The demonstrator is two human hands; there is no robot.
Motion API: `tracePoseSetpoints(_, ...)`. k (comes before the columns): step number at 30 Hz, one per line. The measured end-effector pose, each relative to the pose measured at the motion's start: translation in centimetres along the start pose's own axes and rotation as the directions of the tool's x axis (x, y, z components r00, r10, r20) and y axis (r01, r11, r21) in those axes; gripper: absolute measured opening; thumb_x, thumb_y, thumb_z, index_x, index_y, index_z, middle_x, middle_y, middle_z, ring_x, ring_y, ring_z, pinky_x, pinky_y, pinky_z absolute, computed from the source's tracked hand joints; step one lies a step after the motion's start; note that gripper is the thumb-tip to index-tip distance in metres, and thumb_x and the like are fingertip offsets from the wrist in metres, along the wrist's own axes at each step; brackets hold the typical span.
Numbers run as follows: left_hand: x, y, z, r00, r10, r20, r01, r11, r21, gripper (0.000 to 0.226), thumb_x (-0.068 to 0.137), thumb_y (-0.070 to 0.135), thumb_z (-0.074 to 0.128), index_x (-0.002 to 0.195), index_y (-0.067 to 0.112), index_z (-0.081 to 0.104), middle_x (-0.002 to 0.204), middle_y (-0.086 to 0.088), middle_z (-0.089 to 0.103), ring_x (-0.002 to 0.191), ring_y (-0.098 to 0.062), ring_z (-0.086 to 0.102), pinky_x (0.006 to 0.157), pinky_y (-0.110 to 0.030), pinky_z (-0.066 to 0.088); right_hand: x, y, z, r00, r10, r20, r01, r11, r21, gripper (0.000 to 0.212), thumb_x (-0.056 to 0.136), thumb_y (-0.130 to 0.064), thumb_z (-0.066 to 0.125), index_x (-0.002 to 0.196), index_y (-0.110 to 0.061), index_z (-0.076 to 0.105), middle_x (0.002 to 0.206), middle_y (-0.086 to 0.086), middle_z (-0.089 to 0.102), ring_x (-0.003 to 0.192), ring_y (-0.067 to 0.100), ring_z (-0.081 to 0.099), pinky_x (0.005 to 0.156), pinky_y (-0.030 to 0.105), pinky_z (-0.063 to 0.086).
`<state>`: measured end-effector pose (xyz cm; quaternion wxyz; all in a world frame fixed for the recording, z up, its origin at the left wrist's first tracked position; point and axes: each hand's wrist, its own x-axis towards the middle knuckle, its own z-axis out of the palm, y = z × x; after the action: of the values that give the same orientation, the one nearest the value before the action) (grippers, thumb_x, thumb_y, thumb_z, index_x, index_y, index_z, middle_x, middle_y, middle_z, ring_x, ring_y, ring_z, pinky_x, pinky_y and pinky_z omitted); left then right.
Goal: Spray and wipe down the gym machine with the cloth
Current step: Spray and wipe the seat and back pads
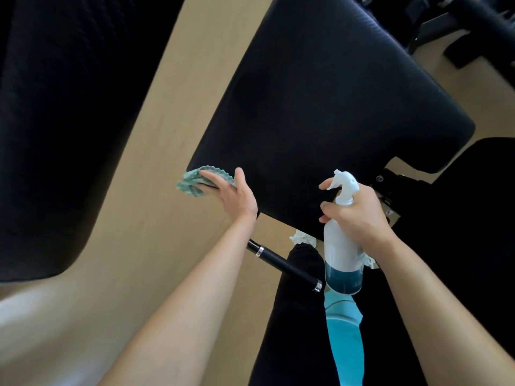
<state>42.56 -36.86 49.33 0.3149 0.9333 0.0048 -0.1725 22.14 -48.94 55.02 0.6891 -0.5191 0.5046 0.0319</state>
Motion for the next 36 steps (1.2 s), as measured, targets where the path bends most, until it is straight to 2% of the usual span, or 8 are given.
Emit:
tracePoseSetpoints(2,2.0,0.4,0.1,0.996,0.085,-0.041,-0.076,0.979,0.188,0.091,0.095,0.055,0.035,0.164,0.014,-0.008,0.171,-0.009,-0.018,0.159,-0.033,-0.001,0.125,-0.042,0.008,0.3,-0.1,-0.2,1.0,-0.005,0.002,0.005,1.0,0.009,0.032,0.091,-0.003,0.067,0.109,-0.029,0.067,0.076,0.005,0.067,0.069,0.013,0.078,0.066,0.03,0.054)
tracePoseSetpoints(5,4.2,2.1,0.8,0.991,0.069,-0.112,-0.018,0.913,0.407,0.091,0.096,0.061,0.026,0.163,0.011,-0.009,0.173,-0.006,-0.01,0.155,-0.047,-0.011,0.123,-0.062,-0.006,0.8,-0.3,-0.6,1.0,-0.016,-0.015,0.016,1.0,0.004,0.033,0.09,-0.003,0.067,0.107,-0.031,0.067,0.074,0.001,0.066,0.069,0.013,0.078,0.071,0.034,0.057)
tracePoseSetpoints(10,4.9,7.0,4.0,0.947,0.321,0.015,-0.273,0.779,0.565,0.09,0.097,0.065,0.015,0.163,0.007,-0.004,0.172,-0.014,0.0,0.159,-0.033,-0.006,0.125,-0.06,-0.004,2.0,-0.7,-1.7,0.998,-0.023,-0.059,0.025,0.999,0.041,0.033,0.089,-0.002,0.067,0.106,-0.031,0.067,0.068,-0.003,0.063,0.068,0.013,0.078,0.071,0.034,0.057)
tracePoseSetpoints(19,5.2,13.6,10.3,0.797,0.563,0.221,-0.527,0.468,0.709,0.093,0.099,0.063,0.025,0.162,-0.002,0.003,0.17,-0.024,0.002,0.157,-0.042,0.003,0.125,-0.061,0.011,3.9,-1.6,-4.4,0.988,0.006,-0.155,0.019,0.987,0.16,0.034,0.087,-0.002,0.067,0.103,-0.033,0.069,0.06,-0.011,0.058,0.069,0.015,0.078,0.077,0.04,0.057)
tracePoseSetpoints(21,4.1,13.7,11.2,0.702,0.622,0.347,-0.64,0.337,0.69,0.09,0.1,0.06,0.026,0.162,-0.001,0.005,0.171,-0.022,0.003,0.158,-0.04,0.002,0.127,-0.059,0.008,4.2,-1.9,-5.1,0.983,0.006,-0.184,0.029,0.982,0.187,0.034,0.087,-0.004,0.067,0.104,-0.033,0.069,0.057,-0.011,0.06,0.07,0.015,0.079,0.079,0.042,0.058)
tracePoseSetpoints(25,2.4,13.6,13.0,0.421,0.689,0.59,-0.854,0.083,0.513,0.076,0.103,0.048,0.033,0.163,0.004,0.014,0.171,-0.017,0.009,0.159,-0.034,0.004,0.129,-0.05,0.008,4.7,-2.7,-6.4,0.971,-0.012,-0.238,0.071,0.968,0.242,0.033,0.089,-0.004,0.068,0.106,-0.032,0.068,0.056,-0.009,0.065,0.07,0.015,0.078,0.076,0.037,0.056)
tracePoseSetpoints(30,2.3,14.6,14.7,0.101,0.691,0.715,-0.975,-0.075,0.21,0.058,0.105,0.029,0.036,0.159,0.007,0.034,0.168,-0.011,0.025,0.157,-0.029,0.018,0.127,-0.048,0.02,4.8,-3.9,-8.6,0.94,0.019,-0.34,0.091,0.948,0.304,0.031,0.088,0.0,0.068,0.106,-0.026,0.068,0.053,-0.007,0.064,0.069,0.017,0.079,0.072,0.03,0.049)
tracePoseSetpoints(36,-0.2,12.9,16.1,-0.092,0.639,0.764,-0.992,-0.125,-0.015,0.052,0.097,0.014,0.051,0.148,0.01,0.053,0.157,-0.006,0.048,0.151,-0.029,0.036,0.126,-0.045,0.023,5.7,-5.2,-13.3,0.897,0.082,-0.434,0.126,0.894,0.429,0.027,0.088,0.006,0.066,0.099,-0.018,0.068,0.082,-0.002,0.069,0.066,0.024,0.077,0.075,0.035,0.054)
